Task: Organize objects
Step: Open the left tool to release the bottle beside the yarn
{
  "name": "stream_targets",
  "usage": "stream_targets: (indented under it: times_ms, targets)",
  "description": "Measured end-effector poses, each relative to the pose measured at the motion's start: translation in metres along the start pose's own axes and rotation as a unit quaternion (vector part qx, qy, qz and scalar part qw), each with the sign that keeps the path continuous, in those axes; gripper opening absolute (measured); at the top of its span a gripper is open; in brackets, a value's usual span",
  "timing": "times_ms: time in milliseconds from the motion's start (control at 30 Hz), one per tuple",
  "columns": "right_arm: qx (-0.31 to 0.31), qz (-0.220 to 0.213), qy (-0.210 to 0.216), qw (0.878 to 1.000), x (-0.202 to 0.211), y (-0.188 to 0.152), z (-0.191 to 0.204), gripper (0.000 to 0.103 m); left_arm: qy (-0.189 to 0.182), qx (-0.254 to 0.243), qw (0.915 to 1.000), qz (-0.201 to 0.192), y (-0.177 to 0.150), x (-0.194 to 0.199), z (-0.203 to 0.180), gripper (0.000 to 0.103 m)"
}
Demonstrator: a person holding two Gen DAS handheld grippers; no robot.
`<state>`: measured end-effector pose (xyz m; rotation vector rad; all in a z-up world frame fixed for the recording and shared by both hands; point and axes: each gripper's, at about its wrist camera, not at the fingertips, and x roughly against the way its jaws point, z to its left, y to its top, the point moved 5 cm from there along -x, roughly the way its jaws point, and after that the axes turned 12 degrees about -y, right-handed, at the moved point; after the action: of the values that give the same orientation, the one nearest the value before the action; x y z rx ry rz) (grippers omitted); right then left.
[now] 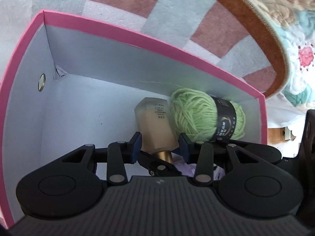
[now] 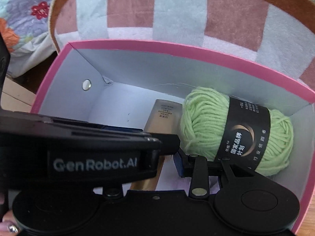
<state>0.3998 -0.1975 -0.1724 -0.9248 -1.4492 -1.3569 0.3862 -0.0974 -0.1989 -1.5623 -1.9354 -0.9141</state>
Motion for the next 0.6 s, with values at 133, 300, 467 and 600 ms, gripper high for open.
stream_targets:
  times_ms: [133,300,467,600]
  targets:
    - [0.033,0.009,-0.037,0.999,0.004,-0.001,0.004,0.042,0.0,0.004,0.9999,0.012,-0.001,-0.01,0.001,0.03]
    - [-0.015,-0.019,0.007,1.0,0.032,-0.006,-0.018,0.044,0.005,-0.006,0.9999,-0.009,0.007,-0.012,-0.004,0.029]
    - [-0.029,-0.052,0.018,0.998,0.059,-0.032,-0.028,0.044,0.019,-0.046,0.998,-0.04,0.004,0.006,-0.016,0.027]
    - [-0.02,-0.072,0.024,0.997,0.086,-0.057,-0.029,0.045,0.018,-0.07,0.9963,-0.046,-0.015,0.042,-0.041,0.031]
